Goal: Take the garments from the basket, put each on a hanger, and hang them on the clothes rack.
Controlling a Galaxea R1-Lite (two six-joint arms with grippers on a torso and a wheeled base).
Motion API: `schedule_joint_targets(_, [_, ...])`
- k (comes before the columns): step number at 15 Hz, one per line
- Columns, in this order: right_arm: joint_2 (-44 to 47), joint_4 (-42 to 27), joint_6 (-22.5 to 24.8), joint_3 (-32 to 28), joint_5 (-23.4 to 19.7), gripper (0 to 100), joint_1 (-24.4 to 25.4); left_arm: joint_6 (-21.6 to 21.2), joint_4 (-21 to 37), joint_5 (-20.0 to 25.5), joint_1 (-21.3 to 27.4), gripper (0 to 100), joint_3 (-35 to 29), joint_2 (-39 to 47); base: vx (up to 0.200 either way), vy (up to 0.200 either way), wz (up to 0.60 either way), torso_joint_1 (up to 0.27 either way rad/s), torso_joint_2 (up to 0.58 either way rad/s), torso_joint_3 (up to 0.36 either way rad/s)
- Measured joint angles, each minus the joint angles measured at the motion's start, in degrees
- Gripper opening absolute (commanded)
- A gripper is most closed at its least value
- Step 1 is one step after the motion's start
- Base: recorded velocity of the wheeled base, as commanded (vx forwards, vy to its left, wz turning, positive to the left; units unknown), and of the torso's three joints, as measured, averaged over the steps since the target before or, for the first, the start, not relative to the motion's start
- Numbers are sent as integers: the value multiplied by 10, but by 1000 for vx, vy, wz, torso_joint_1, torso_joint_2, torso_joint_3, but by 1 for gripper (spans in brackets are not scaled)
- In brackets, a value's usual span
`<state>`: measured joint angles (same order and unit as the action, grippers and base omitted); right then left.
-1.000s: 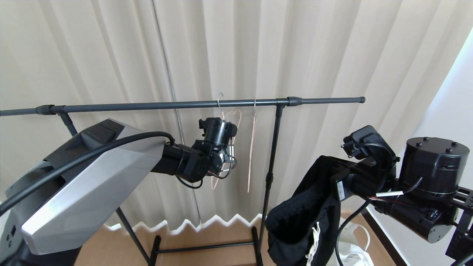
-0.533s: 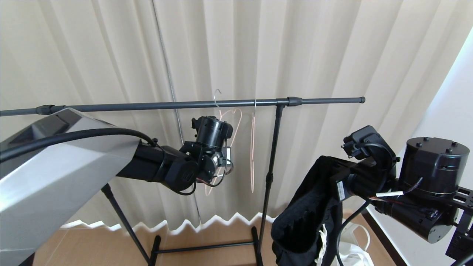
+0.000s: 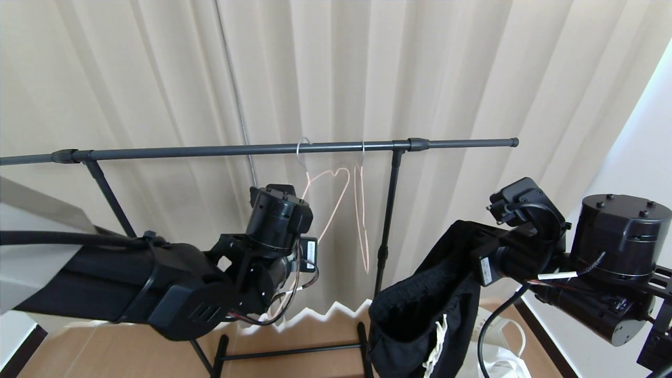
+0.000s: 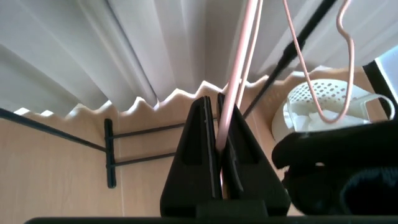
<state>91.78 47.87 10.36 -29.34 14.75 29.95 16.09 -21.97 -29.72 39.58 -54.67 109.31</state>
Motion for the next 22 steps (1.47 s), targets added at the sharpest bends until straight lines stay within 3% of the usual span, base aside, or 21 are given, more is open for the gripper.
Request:
schedule_joint_targets(6, [-7, 0, 1, -1, 0, 0, 0, -16, -106, 3, 52, 0, 214, -133, 0, 0, 0, 0, 0, 0])
schedule_joint_targets(11, [-11, -3, 16, 2, 2, 0, -1, -95, -316, 48, 93, 0, 382, -191, 0, 0, 0, 0, 0, 0])
schedule_joint_targets(13, [-12, -3, 17, 2, 5, 0, -2, -121, -355, 66, 108, 0, 424, -195, 0, 0, 0, 0, 0, 0])
schedule_joint_targets(16, [-11, -7, 27, 2, 105, 0, -4, -181, -443, 117, 120, 0, 495, -196, 0, 0, 0, 0, 0, 0])
schedule_joint_targets(19, [-9, -5, 50, -6, 150, 0, -3, -201, -510, 131, 143, 0, 539, -194, 0, 0, 0, 0, 0, 0])
schedule_joint_targets(22, [-3, -4, 51, -21, 165, 0, -4, -201, -510, 131, 160, 0, 545, -188, 0, 0, 0, 0, 0, 0])
